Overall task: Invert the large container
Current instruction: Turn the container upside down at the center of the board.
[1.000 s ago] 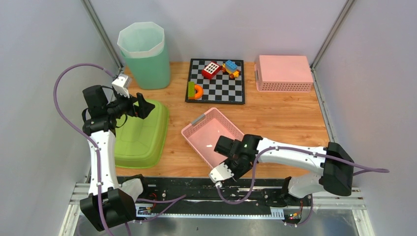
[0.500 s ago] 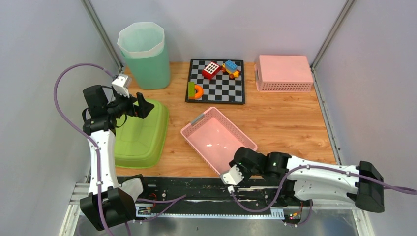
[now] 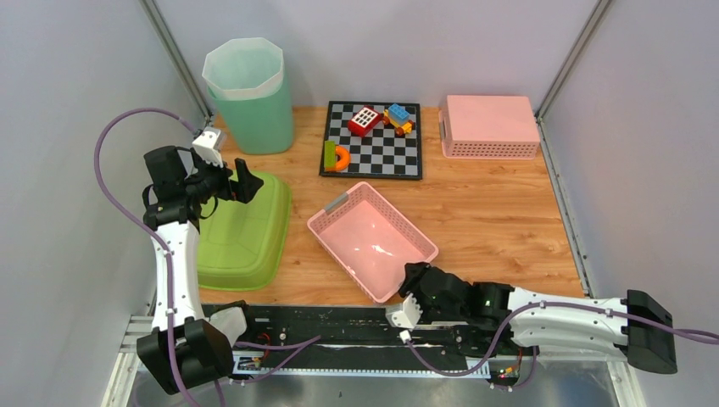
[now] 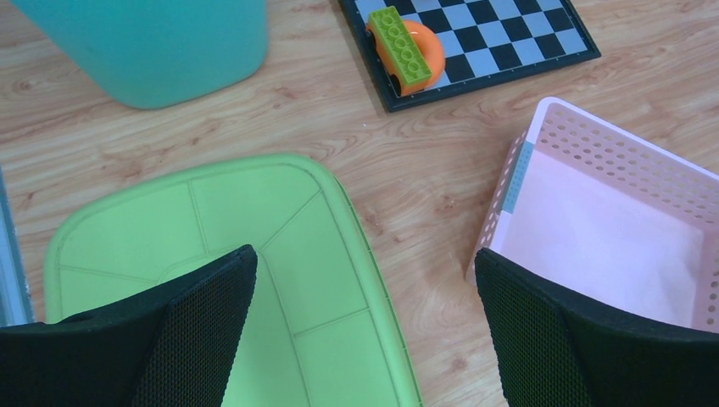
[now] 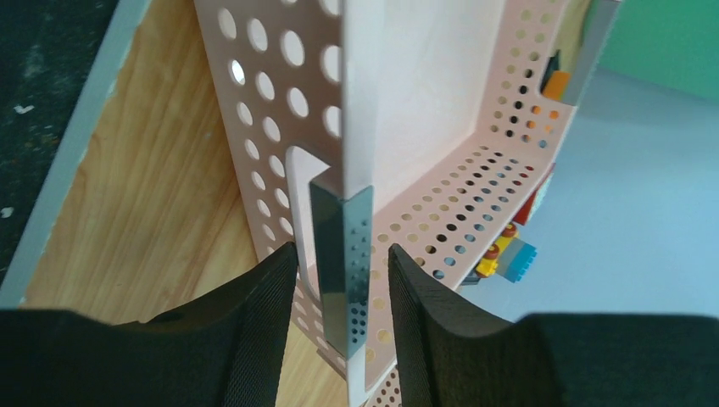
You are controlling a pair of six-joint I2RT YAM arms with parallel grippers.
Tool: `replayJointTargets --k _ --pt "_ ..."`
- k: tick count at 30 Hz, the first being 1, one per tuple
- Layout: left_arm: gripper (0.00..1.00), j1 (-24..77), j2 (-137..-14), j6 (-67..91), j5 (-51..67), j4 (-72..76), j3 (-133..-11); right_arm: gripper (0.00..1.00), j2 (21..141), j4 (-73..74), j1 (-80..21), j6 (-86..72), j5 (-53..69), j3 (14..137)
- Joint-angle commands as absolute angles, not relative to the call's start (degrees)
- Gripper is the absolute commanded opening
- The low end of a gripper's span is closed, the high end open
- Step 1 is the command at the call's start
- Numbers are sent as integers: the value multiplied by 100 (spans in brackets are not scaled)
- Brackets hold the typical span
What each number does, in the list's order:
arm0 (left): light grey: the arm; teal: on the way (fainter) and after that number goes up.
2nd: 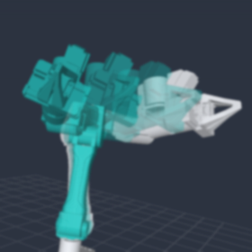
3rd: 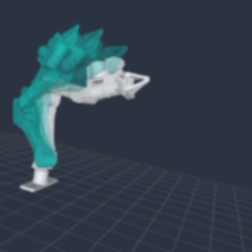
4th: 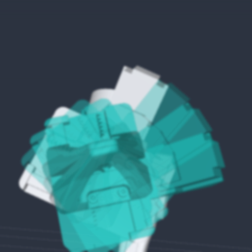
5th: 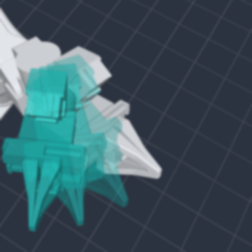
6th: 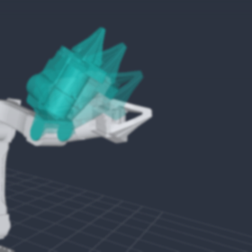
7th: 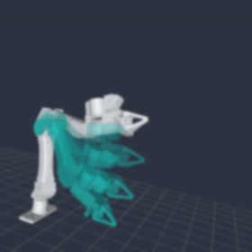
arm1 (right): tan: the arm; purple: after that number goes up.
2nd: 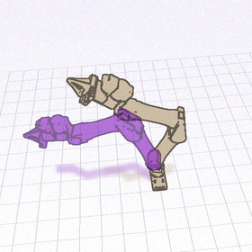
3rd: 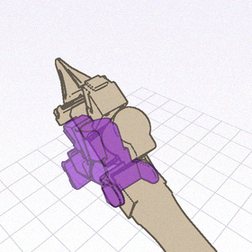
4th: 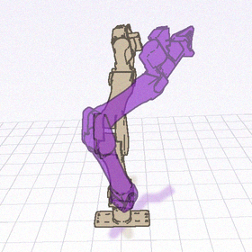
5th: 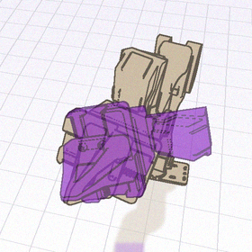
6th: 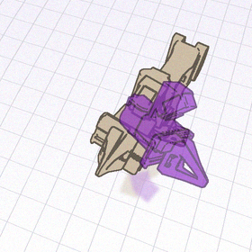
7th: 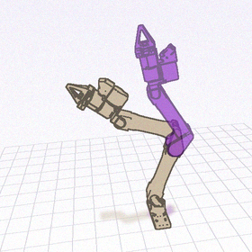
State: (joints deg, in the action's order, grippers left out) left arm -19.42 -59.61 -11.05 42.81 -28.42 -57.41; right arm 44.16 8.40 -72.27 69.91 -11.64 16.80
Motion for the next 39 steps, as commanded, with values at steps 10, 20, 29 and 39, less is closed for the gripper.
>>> replayJointTargets --k 10,20,29,39 --pt "100 -1971 -6051 -1214 4140 -2856 -5748 28 4153 -460 -7576 7309 -1443 1331" --pt "100 -1978 -6052 -1213 4140 -2863 -5751 3 4183 -601 -7636 7180 -1695 1589" --pt "100 -1978 -6070 -1204 4114 -2867 -5765 3 4192 919 -7416 6028 -829 2922" --pt "100 -1978 -6079 -1196 4087 -2870 -5783 3 4201 1777 -7120 5398 -112 3814"
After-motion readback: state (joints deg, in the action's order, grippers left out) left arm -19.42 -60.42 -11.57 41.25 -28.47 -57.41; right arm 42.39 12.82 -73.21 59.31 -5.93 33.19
